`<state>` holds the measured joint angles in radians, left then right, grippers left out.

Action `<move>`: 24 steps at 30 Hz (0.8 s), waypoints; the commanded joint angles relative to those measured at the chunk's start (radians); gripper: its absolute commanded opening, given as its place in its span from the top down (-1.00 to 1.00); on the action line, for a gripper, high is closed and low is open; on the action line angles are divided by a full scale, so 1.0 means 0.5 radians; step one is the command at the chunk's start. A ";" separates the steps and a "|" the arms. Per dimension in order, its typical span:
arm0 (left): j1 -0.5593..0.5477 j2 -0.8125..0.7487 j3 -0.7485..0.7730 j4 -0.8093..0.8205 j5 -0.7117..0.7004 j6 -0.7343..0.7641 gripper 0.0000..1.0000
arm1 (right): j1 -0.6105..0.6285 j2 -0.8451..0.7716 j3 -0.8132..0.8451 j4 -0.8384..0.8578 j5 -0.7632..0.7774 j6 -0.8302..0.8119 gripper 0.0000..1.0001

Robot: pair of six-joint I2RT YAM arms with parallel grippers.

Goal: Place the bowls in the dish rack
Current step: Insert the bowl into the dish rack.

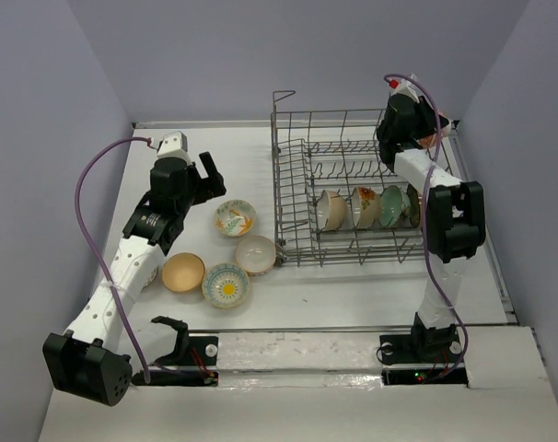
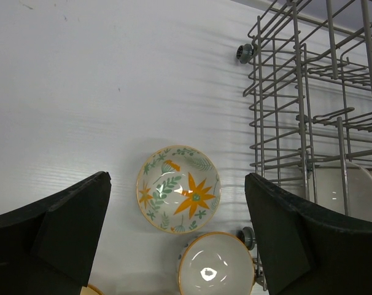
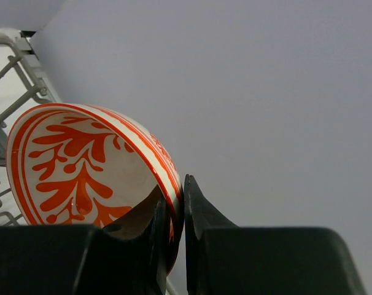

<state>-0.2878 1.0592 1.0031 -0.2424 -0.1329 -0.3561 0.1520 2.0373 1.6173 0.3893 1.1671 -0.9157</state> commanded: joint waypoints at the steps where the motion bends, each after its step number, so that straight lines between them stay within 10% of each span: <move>1: 0.008 -0.005 -0.012 0.111 -0.004 0.022 -0.98 | -0.016 0.021 -0.035 0.494 0.068 -0.221 0.98; 24: 0.008 0.026 -0.015 0.111 -0.004 0.019 -0.98 | 0.021 0.098 -0.093 0.363 0.102 -0.107 0.98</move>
<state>-0.2878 1.0706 0.9966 -0.2276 -0.1326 -0.3561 0.1528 2.0972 1.5867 0.5323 1.1866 -0.9970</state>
